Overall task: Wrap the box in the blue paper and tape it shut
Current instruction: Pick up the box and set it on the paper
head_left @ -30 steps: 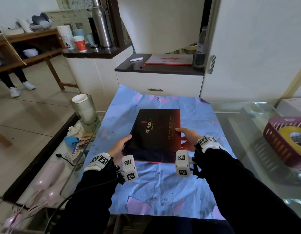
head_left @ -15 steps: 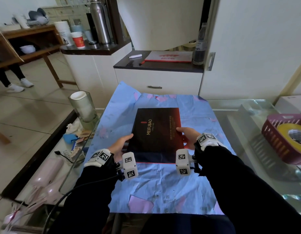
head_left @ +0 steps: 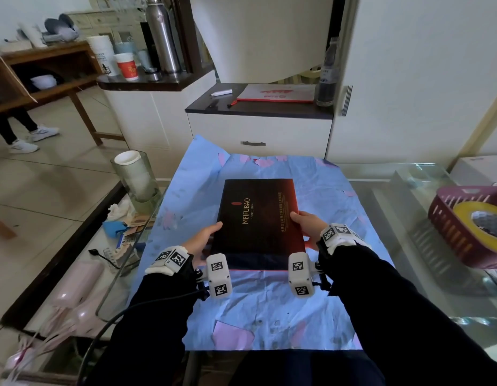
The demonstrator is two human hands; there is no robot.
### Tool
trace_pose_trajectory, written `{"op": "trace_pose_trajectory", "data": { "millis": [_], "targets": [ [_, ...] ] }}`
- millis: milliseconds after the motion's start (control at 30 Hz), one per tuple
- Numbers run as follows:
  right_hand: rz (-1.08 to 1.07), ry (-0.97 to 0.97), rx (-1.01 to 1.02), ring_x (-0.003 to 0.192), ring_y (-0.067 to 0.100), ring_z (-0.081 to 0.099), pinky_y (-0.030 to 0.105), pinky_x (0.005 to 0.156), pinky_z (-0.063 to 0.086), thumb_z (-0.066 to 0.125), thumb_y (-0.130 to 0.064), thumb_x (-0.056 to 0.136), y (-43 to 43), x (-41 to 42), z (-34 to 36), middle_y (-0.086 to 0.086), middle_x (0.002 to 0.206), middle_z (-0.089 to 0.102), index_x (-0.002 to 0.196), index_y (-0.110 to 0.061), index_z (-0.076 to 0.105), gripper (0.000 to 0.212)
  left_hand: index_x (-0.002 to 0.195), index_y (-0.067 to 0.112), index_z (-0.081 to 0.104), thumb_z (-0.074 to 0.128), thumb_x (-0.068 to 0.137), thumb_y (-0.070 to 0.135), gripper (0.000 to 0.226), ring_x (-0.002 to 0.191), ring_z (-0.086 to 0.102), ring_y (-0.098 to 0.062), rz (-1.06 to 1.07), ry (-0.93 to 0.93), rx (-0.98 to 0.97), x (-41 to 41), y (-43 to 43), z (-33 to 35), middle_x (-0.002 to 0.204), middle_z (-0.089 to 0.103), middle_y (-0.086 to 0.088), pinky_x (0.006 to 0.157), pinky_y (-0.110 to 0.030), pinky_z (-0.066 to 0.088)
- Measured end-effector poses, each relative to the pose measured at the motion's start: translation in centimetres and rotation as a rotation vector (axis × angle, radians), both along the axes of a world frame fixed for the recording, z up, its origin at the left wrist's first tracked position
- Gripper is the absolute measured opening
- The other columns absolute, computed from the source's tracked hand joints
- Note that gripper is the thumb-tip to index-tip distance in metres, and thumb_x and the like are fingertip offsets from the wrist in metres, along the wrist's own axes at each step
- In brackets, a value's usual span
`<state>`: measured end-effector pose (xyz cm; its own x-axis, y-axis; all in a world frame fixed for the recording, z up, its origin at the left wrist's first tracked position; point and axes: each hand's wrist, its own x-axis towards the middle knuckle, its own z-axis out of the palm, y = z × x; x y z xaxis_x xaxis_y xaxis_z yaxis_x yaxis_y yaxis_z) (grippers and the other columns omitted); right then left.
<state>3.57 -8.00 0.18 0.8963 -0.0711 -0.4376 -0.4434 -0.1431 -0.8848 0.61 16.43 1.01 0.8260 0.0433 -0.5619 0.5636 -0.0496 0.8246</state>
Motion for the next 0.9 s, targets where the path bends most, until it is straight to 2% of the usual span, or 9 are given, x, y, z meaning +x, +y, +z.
{"op": "trace_pose_trajectory", "data": {
  "millis": [100,167,267,333,400,467,567,900],
  "targets": [
    [0.004,-0.045,-0.030,0.095,0.022,0.049,0.045,0.102,0.043,0.046,-0.024,0.098,1.2,0.6,-0.1,0.005,0.104,0.052,0.134,-0.006,0.047,0.041,0.092,0.008,0.054,0.053,0.091,0.041,0.033,0.090,0.051,-0.025,0.011,0.020,-0.006,-0.4,0.9,0.4,0.085,0.054,-0.008,0.083,-0.034,0.040],
    [0.000,-0.051,-0.064,0.097,0.021,0.048,0.044,0.105,0.042,0.046,-0.024,0.097,1.7,0.8,-0.2,0.006,0.106,0.050,0.133,-0.004,0.048,0.041,0.093,0.008,0.053,0.054,0.090,0.041,0.033,0.089,0.052,-0.024,0.016,0.033,-0.001,-0.6,1.4,0.5,0.085,0.054,-0.008,0.078,-0.034,0.042],
    [0.002,-0.055,-0.092,0.097,0.019,0.048,0.041,0.105,0.041,0.047,-0.024,0.097,1.9,0.8,-0.3,0.007,0.106,0.051,0.132,-0.003,0.049,0.041,0.087,0.009,0.054,0.054,0.090,0.040,0.030,0.076,0.053,-0.021,0.021,0.037,-0.005,-0.9,1.6,0.2,0.083,0.055,-0.008,0.063,-0.029,0.043],
    [0.016,-0.057,-0.128,0.098,0.019,0.048,0.042,0.107,0.041,0.047,-0.024,0.097,1.8,0.8,-0.6,0.013,0.112,0.055,0.132,-0.002,0.049,0.042,0.086,0.010,0.054,0.055,0.089,0.039,0.030,0.075,0.053,-0.020,0.020,0.036,0.001,-1.1,1.7,-0.1,0.083,0.055,-0.008,0.059,-0.028,0.042],
    [0.044,-0.051,-0.163,0.101,0.019,0.050,0.042,0.107,0.041,0.046,-0.026,0.097,1.6,0.8,-0.9,0.014,0.121,0.057,0.132,-0.003,0.049,0.042,0.086,0.010,0.055,0.056,0.089,0.040,0.030,0.075,0.053,-0.020,0.014,0.038,0.008,-1.3,1.7,-0.6,0.084,0.056,-0.008,0.060,-0.028,0.042],
    [0.082,-0.036,-0.226,0.111,0.027,0.057,0.044,0.106,0.041,0.045,-0.031,0.098,1.2,1.1,-1.4,0.013,0.125,0.059,0.130,-0.005,0.052,0.042,0.085,0.010,0.055,0.056,0.088,0.040,0.030,0.075,0.053,-0.020,0.010,0.048,0.001,-1.5,1.7,-0.9,0.083,0.056,-0.007,0.061,-0.028,0.042],
    [0.094,-0.040,-0.288,0.116,0.036,0.057,0.047,0.103,0.044,0.045,-0.036,0.097,0.3,2.2,-3.0,0.019,0.125,0.060,0.127,-0.008,0.055,0.043,0.082,0.010,0.055,0.056,0.088,0.040,0.030,0.075,0.052,-0.020,0.007,0.055,-0.014,-1.8,1.6,-1.0,0.080,0.055,-0.007,0.064,-0.028,0.042],
    [0.038,-0.086,-0.255,0.128,0.034,0.047,0.043,0.111,0.035,0.035,-0.037,0.100,2.2,-0.7,-0.1,0.017,0.137,0.050,0.137,-0.010,0.046,0.047,0.082,0.015,0.053,0.050,0.091,0.037,0.024,0.077,0.051,-0.019,0.027,0.023,-0.035,-1.9,1.5,-0.3,0.083,0.054,-0.006,0.068,-0.028,0.040]
  ]
}}
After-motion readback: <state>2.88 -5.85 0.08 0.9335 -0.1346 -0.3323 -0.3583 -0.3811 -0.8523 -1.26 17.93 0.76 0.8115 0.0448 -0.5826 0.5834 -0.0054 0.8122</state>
